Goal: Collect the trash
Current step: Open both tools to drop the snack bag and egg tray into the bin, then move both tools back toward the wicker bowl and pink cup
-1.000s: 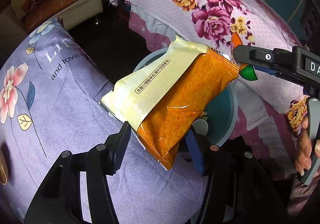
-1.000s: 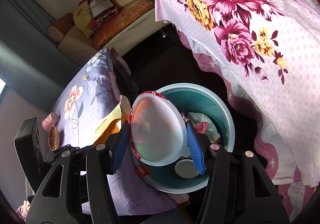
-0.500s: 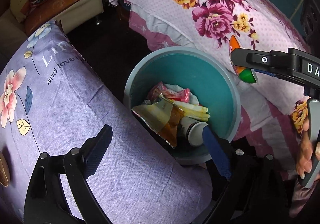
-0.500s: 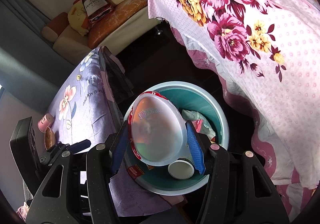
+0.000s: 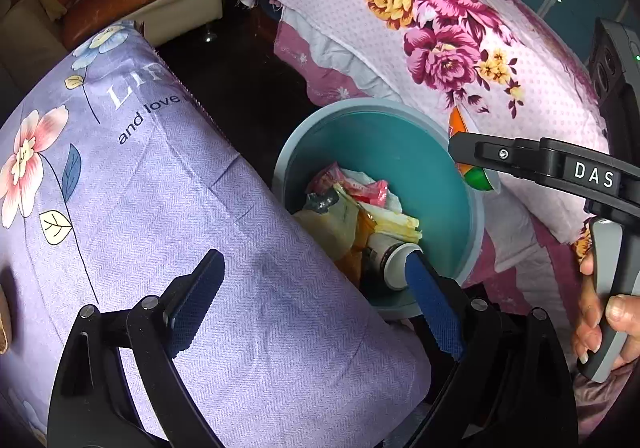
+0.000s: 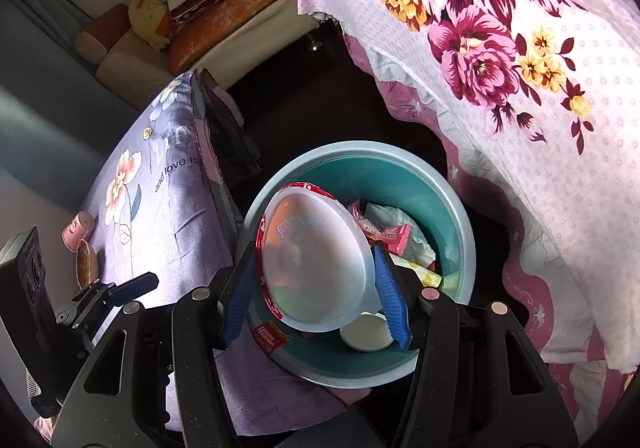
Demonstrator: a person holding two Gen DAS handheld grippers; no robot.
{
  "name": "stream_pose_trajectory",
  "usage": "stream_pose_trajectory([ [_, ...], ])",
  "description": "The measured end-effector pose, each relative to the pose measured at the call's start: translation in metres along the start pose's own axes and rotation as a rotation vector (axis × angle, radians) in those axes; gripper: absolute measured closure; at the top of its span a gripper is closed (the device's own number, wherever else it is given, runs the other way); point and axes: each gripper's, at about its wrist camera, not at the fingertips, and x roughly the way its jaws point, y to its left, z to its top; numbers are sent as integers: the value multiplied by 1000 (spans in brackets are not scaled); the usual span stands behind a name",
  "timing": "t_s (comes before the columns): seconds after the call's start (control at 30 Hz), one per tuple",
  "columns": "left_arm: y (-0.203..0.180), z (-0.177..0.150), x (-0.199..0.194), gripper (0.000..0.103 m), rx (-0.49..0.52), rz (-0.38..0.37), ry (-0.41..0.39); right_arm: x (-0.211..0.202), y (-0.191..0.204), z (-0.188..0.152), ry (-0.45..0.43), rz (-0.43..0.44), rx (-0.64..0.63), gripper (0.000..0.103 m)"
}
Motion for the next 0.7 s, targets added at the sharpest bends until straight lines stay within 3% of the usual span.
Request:
stream_pose_trajectory([
  [0.17, 14, -2, -6, 11, -26, -6, -12, 5, 10, 0, 17, -14, -12, 48],
  [0.23, 20, -2, -8, 11, -39, -8, -15, 7, 14, 0, 22, -22, -15, 37],
  [0.37, 32, -5, -13, 11, -64, -10, -20, 9, 23, 0, 32, -29, -21, 29],
  [0.7, 66, -18, -31, 10, -133, -20, -50, 17, 57, -2, 73, -41, -53, 25],
])
